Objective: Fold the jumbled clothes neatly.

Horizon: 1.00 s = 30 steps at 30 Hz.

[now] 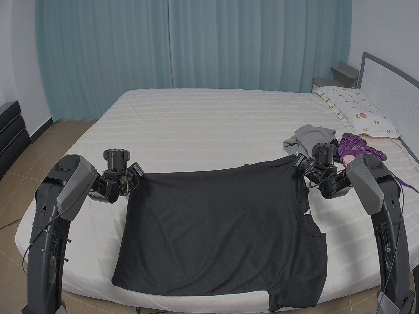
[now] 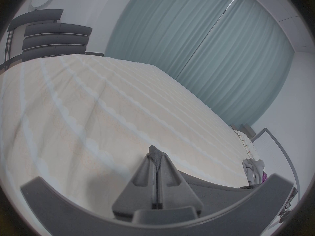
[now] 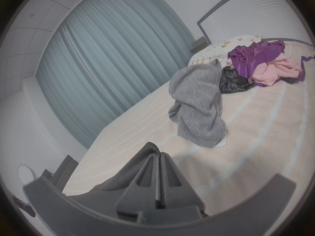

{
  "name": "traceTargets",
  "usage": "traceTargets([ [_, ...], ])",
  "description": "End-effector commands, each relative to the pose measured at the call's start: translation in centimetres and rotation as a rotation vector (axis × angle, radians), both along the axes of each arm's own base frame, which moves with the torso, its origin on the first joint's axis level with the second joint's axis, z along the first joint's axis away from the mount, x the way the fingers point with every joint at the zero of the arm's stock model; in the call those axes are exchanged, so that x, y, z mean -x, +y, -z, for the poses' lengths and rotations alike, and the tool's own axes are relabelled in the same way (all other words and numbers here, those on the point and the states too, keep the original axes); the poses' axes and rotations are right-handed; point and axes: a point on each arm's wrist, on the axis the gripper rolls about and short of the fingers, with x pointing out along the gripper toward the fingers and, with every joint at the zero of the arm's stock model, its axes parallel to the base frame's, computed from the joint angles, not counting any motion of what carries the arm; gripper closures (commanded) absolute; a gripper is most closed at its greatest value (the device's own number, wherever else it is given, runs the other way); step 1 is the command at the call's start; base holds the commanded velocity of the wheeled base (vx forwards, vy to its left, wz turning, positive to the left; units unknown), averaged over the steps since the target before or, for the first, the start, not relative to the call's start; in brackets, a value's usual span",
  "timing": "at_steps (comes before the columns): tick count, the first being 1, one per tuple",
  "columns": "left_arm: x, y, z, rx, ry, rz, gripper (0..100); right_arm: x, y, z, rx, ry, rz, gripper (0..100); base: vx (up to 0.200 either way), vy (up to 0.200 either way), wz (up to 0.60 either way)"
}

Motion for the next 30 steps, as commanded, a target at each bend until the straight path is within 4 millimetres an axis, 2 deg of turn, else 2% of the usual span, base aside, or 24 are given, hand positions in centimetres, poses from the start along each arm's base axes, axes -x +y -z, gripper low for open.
traceTargets([
  [1, 0.0, -0.4, 1.8, -0.001, 0.028, 0.007, 100, 0.0, 0.8, 2.7, 0.007, 0.043, -0.017, 100, 0.000, 0.000, 0.00],
  [5, -0.1, -0.6, 2.2, -0.002, 0.031, 0.008, 100, 0.1, 1.0, 3.7, 0.013, 0.061, -0.021, 100, 0.000, 0.000, 0.00],
  [6, -0.2, -0.6, 2.6, -0.009, 0.032, -0.005, 0, 0.3, 1.2, 4.2, 0.016, 0.073, -0.026, 0, 0.000, 0.000, 0.00],
  [10, -0.3, -0.5, 2.5, -0.017, 0.030, -0.025, 0, 0.3, 0.9, 3.4, 0.012, 0.061, -0.018, 0, 0.000, 0.000, 0.00],
  [13, 0.0, -0.1, 2.1, -0.006, 0.045, -0.039, 0, 0.9, 0.0, 1.1, 0.003, 0.053, -0.001, 0, 0.000, 0.000, 0.00],
  [15, 0.5, 0.2, 0.8, 0.006, 0.048, -0.052, 0, 1.8, -0.6, -0.5, -0.006, 0.058, 0.006, 0, 0.000, 0.000, 0.00],
  [19, 2.4, 1.4, -2.3, 0.030, 0.058, -0.071, 0, 4.5, -1.6, -2.9, -0.020, 0.081, -0.003, 0, 0.000, 0.000, 0.00],
  [23, 5.6, 1.8, -4.9, 0.096, 0.089, -0.078, 0, 8.4, -1.7, -4.7, -0.094, 0.096, -0.024, 0, 0.000, 0.000, 0.00],
  [30, 12.7, 1.6, -7.1, 0.184, 0.144, -0.017, 0, 16.4, -1.6, -4.5, -0.141, 0.180, -0.040, 0, 0.000, 0.000, 0.00],
])
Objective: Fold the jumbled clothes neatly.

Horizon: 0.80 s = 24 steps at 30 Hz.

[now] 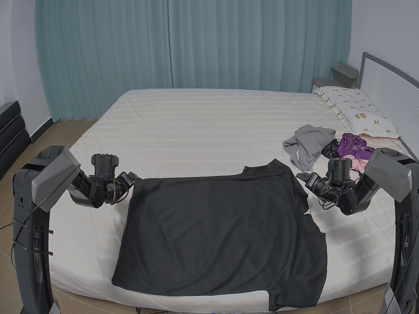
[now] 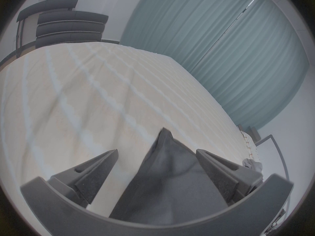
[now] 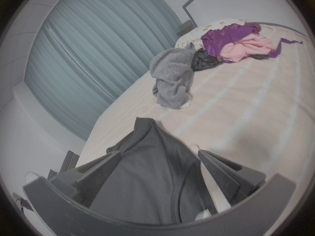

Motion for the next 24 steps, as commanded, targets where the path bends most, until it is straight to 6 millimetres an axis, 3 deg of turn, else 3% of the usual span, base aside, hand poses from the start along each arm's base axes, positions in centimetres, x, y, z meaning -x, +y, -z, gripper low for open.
traceTargets([
  [1, 7.5, 0.3, -5.8, 0.094, -0.012, 0.036, 0, 7.6, -0.2, -4.2, -0.074, -0.022, -0.013, 0, 0.000, 0.000, 0.00],
  [4, 10.6, -0.2, -5.2, 0.099, 0.051, 0.050, 0, 10.6, -0.2, -3.7, -0.107, 0.009, -0.004, 0, 0.000, 0.000, 0.00],
  [8, 12.9, -0.6, -4.0, 0.137, 0.108, 0.037, 0, 13.0, -0.3, -3.0, -0.111, 0.064, 0.001, 0, 0.000, 0.000, 0.00],
  [11, 14.7, -0.8, -3.0, 0.153, 0.133, 0.040, 0, 14.3, -0.2, -2.3, -0.142, 0.119, 0.020, 0, -0.200, 0.000, 0.00],
  [15, 16.3, -0.8, -1.9, 0.165, 0.151, 0.058, 0, 15.2, -0.3, -1.8, -0.172, 0.149, 0.042, 0, -0.200, 0.000, 0.00],
  [20, 16.9, -0.7, -1.6, 0.163, 0.164, 0.056, 0, 15.6, -0.3, -1.6, -0.172, 0.165, 0.040, 0, -0.200, 0.000, 0.00],
  [24, 17.9, -0.6, -1.0, 0.163, 0.201, 0.060, 0, 16.4, 0.0, -1.1, -0.174, 0.202, 0.021, 0, 0.000, 0.000, 0.00],
])
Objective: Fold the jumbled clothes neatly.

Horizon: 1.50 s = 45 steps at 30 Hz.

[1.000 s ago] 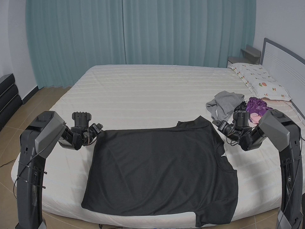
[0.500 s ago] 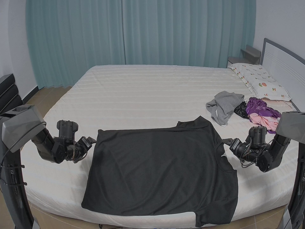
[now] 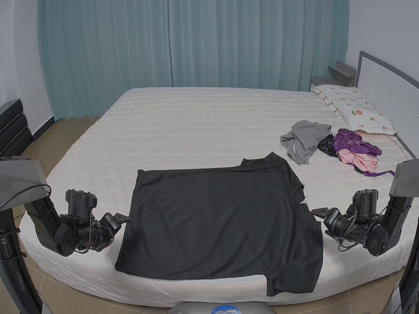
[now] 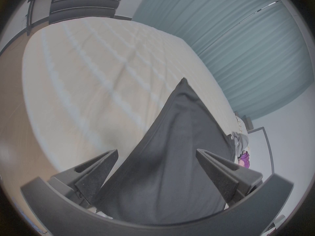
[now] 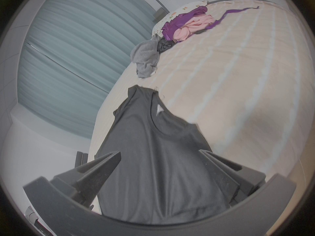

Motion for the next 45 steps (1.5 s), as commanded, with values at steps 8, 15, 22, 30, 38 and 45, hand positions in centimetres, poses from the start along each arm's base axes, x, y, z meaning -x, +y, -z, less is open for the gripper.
traceTargets([
  [8, 1.7, 0.1, 0.6, -0.016, 0.053, 0.026, 0, 1.4, 0.1, 0.4, 0.002, 0.048, -0.013, 0, 0.000, 0.000, 0.00],
  [15, 2.9, 0.0, 2.5, -0.102, 0.132, 0.114, 0, 2.0, 0.9, 0.8, 0.012, 0.070, -0.048, 0, 0.000, 0.000, 0.00],
  [22, 3.7, -0.3, 2.9, -0.144, 0.154, 0.189, 0, 2.1, 1.2, 0.9, 0.013, 0.076, -0.062, 0, 0.000, 0.000, 0.00],
  [30, 2.9, -1.3, 3.4, -0.154, 0.109, 0.220, 0, 2.1, 1.4, 0.9, 0.013, 0.076, -0.068, 0, 0.000, 0.000, 0.00],
  [38, 3.1, -0.8, 3.9, -0.207, 0.078, 0.380, 0, 2.1, 1.4, 0.8, 0.012, 0.074, -0.069, 0, 0.000, 0.000, 0.00],
  [45, 3.1, -0.9, 4.0, -0.211, 0.067, 0.442, 0, 2.2, 1.6, 0.8, 0.012, 0.071, -0.075, 0, 0.000, 0.000, 0.00],
])
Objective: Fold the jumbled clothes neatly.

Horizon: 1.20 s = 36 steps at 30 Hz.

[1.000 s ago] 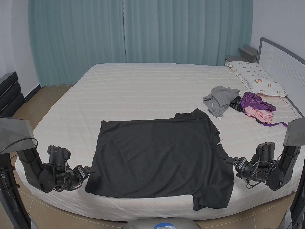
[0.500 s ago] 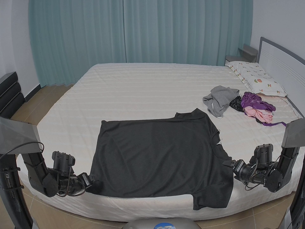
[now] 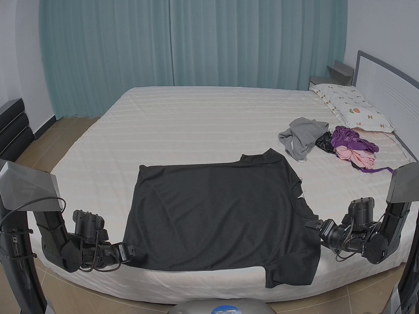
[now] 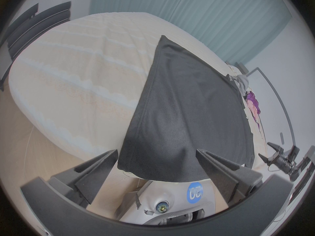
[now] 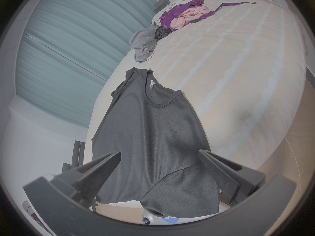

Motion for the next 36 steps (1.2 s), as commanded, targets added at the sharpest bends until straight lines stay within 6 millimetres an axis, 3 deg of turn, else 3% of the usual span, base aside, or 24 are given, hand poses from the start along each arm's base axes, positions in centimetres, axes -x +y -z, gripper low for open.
traceTargets([
  [1, 0.0, 0.0, 0.4, -0.005, 0.011, 0.008, 0, 0.0, 0.1, 0.0, 0.000, -0.001, -0.005, 0, 0.000, 0.000, 0.00],
  [11, 0.0, 0.0, 0.9, -0.055, 0.014, 0.066, 0, 0.2, 0.3, -0.1, -0.005, -0.025, -0.012, 0, 0.000, 0.000, 0.00],
  [12, 0.0, 0.0, 0.9, -0.055, 0.014, 0.066, 100, 0.2, 0.3, -0.1, -0.005, -0.026, -0.012, 0, 0.000, 0.000, 0.00],
  [26, 1.3, 1.3, 0.0, -0.057, 0.019, 0.010, 100, 0.3, 0.3, 0.1, -0.001, -0.017, -0.015, 0, 0.000, 0.000, 0.00],
  [36, 1.7, 1.3, -0.5, -0.048, 0.012, 0.012, 100, 0.9, 0.3, 2.3, 0.102, 0.056, -0.077, 0, 0.000, 0.000, 0.00],
])
